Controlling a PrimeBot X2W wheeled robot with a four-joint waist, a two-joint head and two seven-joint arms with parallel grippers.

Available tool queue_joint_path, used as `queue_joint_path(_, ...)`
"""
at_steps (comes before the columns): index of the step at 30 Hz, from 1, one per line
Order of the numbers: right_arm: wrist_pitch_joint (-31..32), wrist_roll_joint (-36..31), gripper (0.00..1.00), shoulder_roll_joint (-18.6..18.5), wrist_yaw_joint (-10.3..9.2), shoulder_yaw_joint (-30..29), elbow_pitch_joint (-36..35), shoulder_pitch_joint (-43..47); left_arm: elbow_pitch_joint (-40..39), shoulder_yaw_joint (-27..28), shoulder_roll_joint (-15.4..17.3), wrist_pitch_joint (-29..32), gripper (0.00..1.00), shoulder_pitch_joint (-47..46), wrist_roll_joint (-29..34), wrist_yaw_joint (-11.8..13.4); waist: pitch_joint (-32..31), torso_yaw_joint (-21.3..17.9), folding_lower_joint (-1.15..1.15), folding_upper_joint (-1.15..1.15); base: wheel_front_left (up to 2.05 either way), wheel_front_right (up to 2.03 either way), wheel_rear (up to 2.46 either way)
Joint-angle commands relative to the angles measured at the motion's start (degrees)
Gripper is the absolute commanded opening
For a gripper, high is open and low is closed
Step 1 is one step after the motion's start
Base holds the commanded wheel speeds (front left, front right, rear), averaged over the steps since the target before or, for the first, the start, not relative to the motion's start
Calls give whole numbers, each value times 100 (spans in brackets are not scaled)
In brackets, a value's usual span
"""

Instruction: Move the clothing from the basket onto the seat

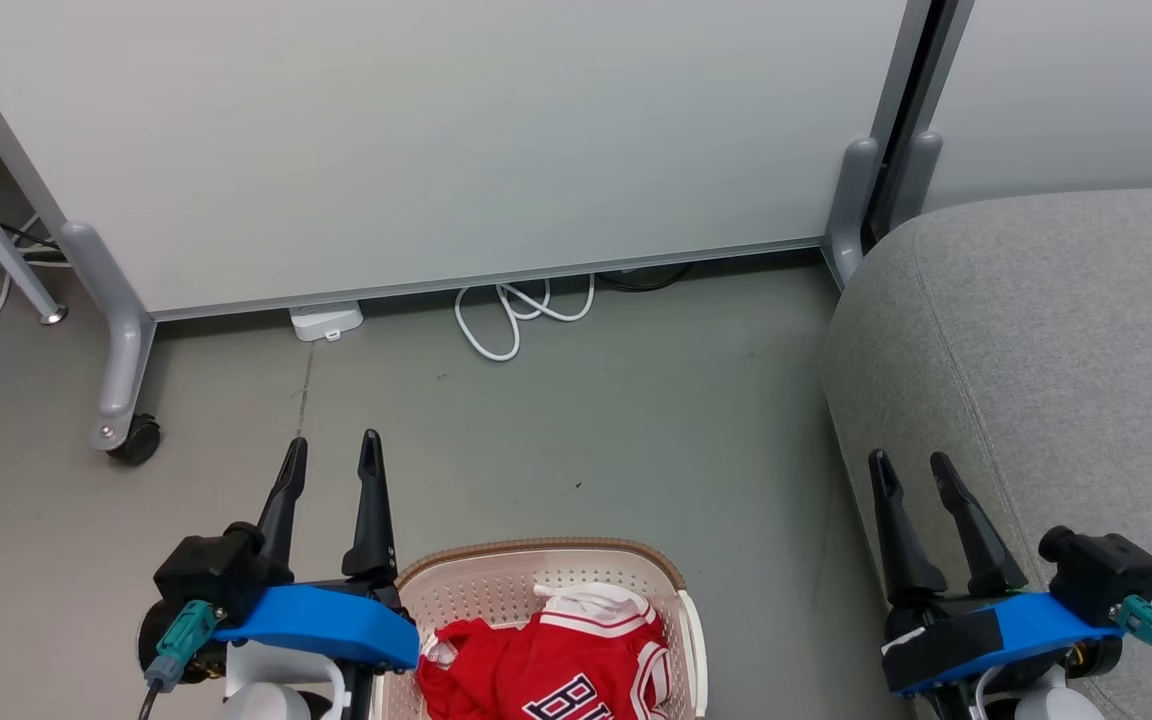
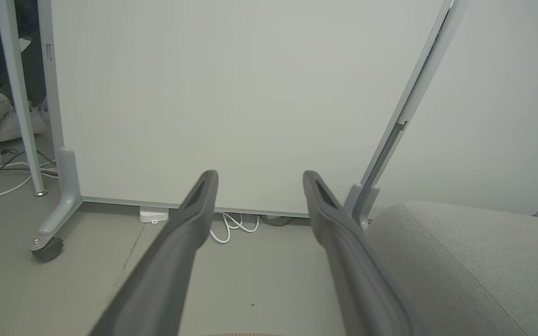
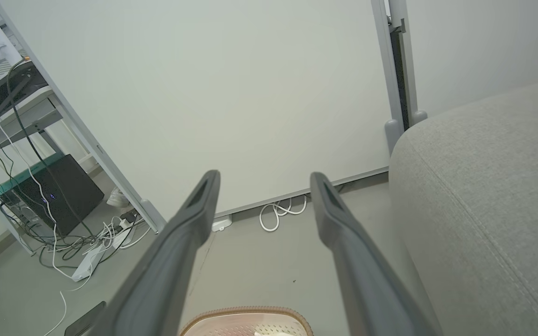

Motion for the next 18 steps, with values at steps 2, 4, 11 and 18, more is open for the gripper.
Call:
queue_joint_path(2,-72,-210,100,-38,12,32,-25,-95,7,-23,24,-74,100,-129,199,-28,10,4,0,0,0,0,0)
queue_joint_path(4,-107,-323,100,-39,12,46,-14,-102,41,-37,18,-107,100,-140,300,-43,17,9,0,0,0,0,0)
queue_joint_path(11,-186,-648,100,-41,13,117,20,-126,108,-102,1,-189,100,-163,653,-61,31,23,0,0,0,0,0)
queue_joint_path(18,-272,-941,100,-43,14,175,18,-125,128,-150,-12,-274,100,-169,998,-83,36,25,0,0,0,0,0)
